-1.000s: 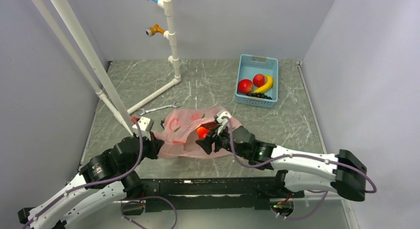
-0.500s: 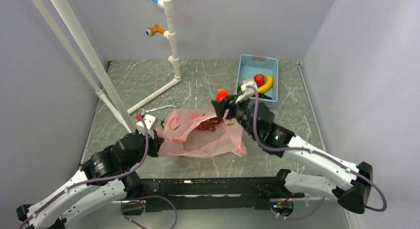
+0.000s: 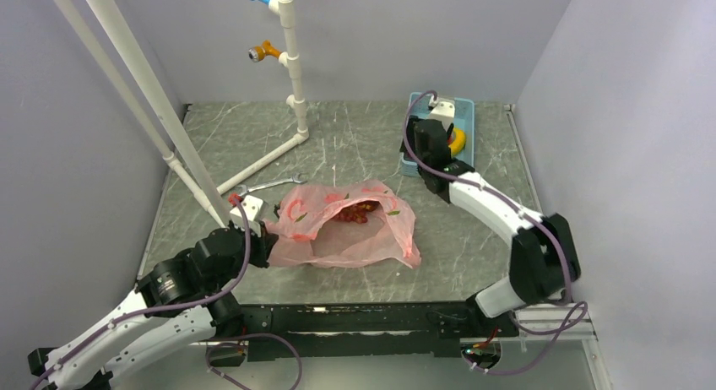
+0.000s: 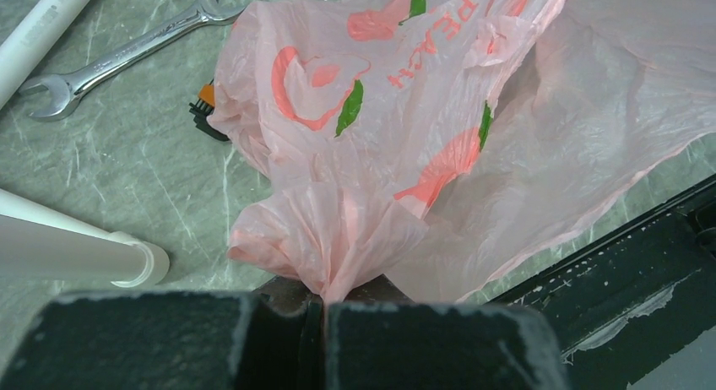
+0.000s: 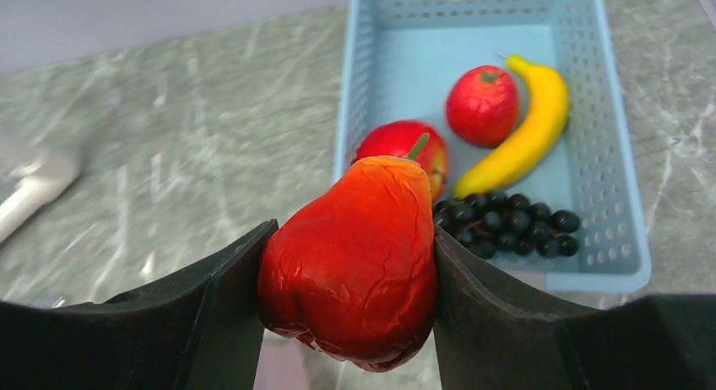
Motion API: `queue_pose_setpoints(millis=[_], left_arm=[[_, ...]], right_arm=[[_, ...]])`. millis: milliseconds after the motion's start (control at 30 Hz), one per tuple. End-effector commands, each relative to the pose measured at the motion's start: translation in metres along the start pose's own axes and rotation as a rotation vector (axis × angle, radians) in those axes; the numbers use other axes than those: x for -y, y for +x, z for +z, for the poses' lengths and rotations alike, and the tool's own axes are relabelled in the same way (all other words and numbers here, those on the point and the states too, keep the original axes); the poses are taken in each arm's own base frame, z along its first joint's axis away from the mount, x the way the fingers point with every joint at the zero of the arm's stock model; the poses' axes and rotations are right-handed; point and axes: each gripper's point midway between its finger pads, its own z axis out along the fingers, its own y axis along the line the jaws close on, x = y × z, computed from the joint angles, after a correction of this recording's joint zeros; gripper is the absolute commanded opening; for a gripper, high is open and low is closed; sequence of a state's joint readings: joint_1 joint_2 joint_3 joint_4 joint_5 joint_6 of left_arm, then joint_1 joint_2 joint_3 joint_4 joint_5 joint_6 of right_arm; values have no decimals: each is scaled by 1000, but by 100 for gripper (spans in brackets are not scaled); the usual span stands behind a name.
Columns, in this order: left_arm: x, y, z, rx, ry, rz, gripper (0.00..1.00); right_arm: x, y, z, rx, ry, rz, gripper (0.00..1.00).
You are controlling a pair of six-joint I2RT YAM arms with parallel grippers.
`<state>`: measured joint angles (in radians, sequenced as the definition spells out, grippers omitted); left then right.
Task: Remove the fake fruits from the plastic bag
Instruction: Place the fake fruit in the bin.
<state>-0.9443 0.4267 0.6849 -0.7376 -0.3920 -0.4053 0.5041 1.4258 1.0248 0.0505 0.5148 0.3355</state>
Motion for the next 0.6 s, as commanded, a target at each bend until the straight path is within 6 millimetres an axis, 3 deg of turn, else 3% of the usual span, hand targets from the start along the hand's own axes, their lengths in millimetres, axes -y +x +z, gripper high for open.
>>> queue_pose_setpoints(millis=[0,133,300,500,567], left_arm=[[3,-13,-5,66,21,-8,0],[10,-13,-7,75,63,5,0],[16,-11,-9,69,91,21,0],[17,-10,-11,75,94,21,0],[17,-9,-10,75,93,22,0]], right_arm=[[17,-28,52,35,64,102,0],[31,-18,109,-68,78,140,0],[37,-1,164,-167,129,55,0],[45,18,191,-202,168,-12,0],[44,21,195,-202,156,-27,8]])
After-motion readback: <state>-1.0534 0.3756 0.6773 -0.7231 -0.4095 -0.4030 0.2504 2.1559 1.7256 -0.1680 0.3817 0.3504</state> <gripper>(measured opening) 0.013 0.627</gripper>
